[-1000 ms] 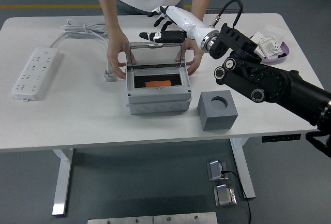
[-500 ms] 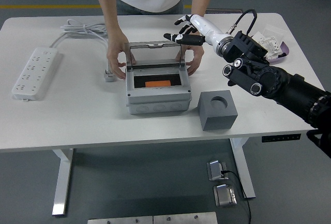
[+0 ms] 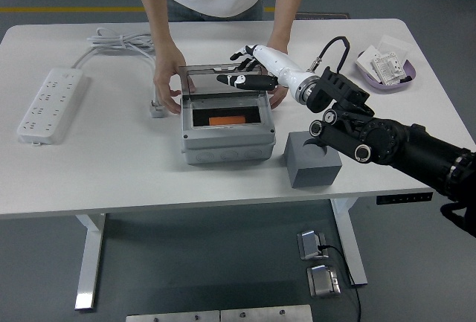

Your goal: Fetch the battery,place it into the box,close the lid of the box

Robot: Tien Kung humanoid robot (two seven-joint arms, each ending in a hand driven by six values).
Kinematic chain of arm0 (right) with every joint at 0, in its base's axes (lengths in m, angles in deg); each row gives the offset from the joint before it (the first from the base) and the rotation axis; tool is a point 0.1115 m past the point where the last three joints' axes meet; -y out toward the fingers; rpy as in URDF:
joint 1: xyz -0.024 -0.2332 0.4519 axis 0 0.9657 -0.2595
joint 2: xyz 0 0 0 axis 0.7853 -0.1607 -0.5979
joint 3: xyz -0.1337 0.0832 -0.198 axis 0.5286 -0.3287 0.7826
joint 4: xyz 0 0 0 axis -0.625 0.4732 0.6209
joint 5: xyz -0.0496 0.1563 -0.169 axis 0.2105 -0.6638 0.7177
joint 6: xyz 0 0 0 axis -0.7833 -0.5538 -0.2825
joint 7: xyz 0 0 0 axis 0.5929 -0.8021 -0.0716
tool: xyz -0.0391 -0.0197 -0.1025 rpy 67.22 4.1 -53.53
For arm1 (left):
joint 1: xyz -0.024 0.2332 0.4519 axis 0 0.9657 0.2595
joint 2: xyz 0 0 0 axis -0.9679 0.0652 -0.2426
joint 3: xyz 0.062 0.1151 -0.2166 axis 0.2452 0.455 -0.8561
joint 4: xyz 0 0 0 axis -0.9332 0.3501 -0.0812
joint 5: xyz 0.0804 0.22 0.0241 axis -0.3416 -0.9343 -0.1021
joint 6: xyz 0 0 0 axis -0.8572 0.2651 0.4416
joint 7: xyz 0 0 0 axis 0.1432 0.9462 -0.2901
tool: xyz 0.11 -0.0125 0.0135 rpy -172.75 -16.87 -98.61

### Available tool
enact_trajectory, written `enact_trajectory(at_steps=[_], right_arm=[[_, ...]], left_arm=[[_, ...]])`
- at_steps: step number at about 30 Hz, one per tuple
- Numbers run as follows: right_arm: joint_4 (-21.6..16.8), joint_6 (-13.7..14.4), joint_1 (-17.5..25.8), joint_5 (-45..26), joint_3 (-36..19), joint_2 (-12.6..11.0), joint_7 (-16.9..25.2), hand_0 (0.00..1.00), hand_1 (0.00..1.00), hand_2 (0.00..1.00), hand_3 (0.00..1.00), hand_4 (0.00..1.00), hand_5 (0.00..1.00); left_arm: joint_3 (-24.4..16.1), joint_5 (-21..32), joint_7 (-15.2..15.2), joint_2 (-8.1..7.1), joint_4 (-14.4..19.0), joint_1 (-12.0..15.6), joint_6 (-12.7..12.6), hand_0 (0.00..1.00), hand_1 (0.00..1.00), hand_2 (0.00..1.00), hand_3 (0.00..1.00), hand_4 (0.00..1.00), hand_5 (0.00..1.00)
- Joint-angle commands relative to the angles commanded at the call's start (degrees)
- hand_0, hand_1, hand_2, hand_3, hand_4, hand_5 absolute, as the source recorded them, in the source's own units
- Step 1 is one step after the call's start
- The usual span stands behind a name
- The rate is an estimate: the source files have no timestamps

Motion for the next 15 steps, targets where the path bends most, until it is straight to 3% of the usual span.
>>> enact_trajectory(at_steps=[15], right_arm=[[-9.6,0.4,1.4,5.9,0.9,-5.1,-2.9,0.796,0.671,0.69,0.766,0.942,0.828]], left_arm=[[4.6,5.6,1.4,-0.14,-0.1,0.7,-0.5,0.64,0.69,0.577,0.57,0.551,0.013]])
